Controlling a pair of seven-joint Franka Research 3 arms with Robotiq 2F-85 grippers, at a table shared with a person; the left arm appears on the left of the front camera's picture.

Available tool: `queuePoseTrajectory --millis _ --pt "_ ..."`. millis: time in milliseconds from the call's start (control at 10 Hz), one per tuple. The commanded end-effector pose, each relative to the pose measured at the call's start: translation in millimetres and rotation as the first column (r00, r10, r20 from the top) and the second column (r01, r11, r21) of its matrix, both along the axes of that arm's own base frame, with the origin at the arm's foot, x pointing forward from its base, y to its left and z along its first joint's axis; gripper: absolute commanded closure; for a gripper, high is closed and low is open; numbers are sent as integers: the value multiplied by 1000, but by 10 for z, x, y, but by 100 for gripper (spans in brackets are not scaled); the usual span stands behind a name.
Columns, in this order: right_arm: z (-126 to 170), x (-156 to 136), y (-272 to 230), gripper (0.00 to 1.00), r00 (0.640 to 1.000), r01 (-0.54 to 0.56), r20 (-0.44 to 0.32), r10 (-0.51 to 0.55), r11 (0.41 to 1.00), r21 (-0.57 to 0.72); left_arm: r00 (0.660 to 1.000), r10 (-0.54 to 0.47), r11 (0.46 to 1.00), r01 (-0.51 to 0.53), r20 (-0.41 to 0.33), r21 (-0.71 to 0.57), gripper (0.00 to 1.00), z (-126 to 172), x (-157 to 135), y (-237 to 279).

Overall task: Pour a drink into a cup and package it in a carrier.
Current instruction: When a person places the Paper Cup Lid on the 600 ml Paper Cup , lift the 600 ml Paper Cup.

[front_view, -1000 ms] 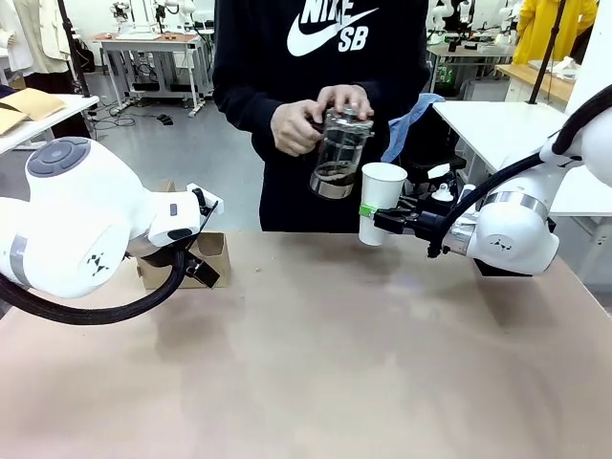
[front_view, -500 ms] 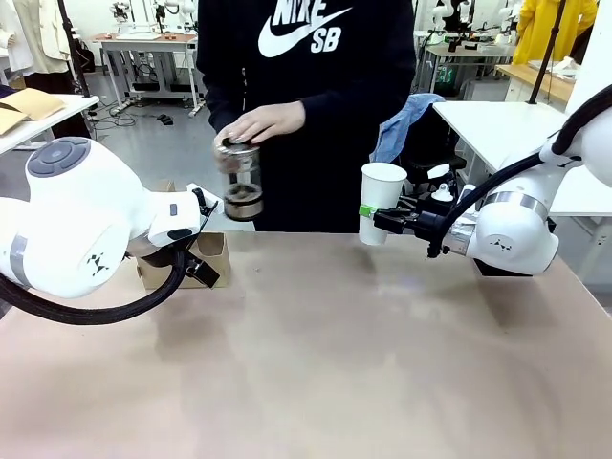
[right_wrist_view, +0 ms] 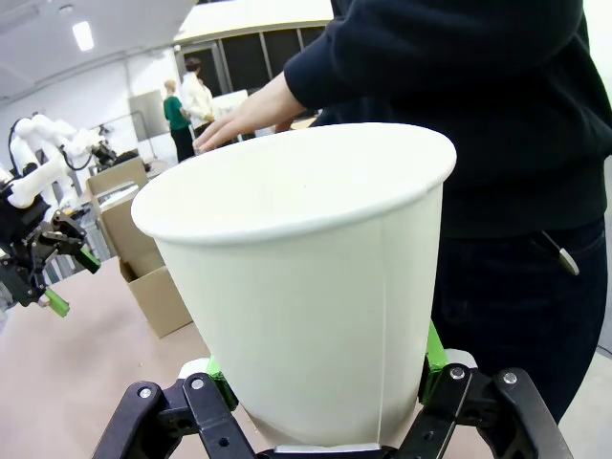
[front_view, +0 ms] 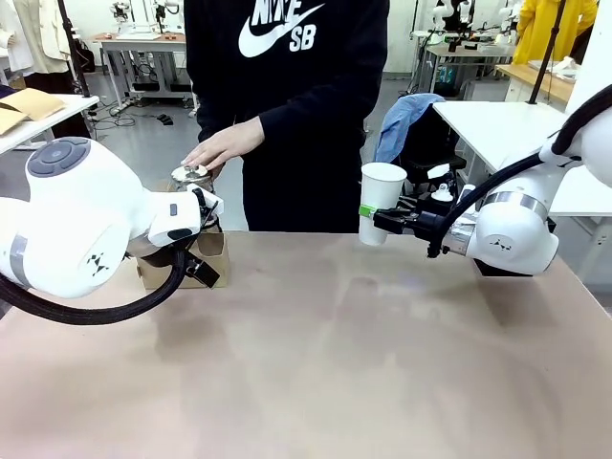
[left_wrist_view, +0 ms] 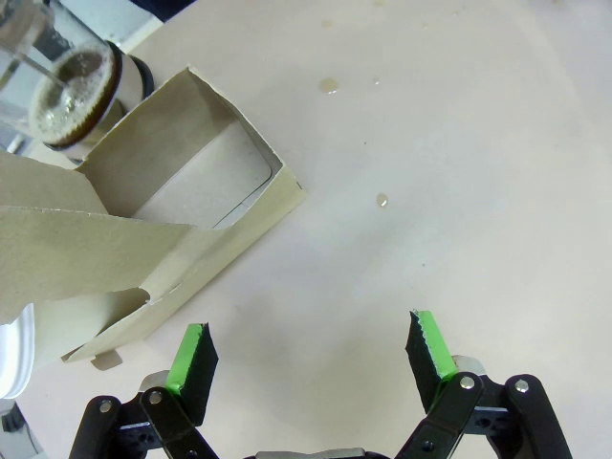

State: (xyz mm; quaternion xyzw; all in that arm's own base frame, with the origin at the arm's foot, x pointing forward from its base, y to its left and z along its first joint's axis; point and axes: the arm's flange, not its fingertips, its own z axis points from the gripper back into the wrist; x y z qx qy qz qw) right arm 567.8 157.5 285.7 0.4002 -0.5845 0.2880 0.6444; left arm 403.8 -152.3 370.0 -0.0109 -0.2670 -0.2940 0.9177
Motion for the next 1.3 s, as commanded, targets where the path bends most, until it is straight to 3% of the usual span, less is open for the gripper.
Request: queuePoseTrajectory --millis 0,1200 --pt "21 -3 21 19 1000 -1 2 1 1000 4 1000 0 1000 0 0 -2 0 4 -2 5" --pt "21 -3 21 19 1000 -1 2 1 1000 4 1000 0 1000 0 0 -2 0 4 -2 5"
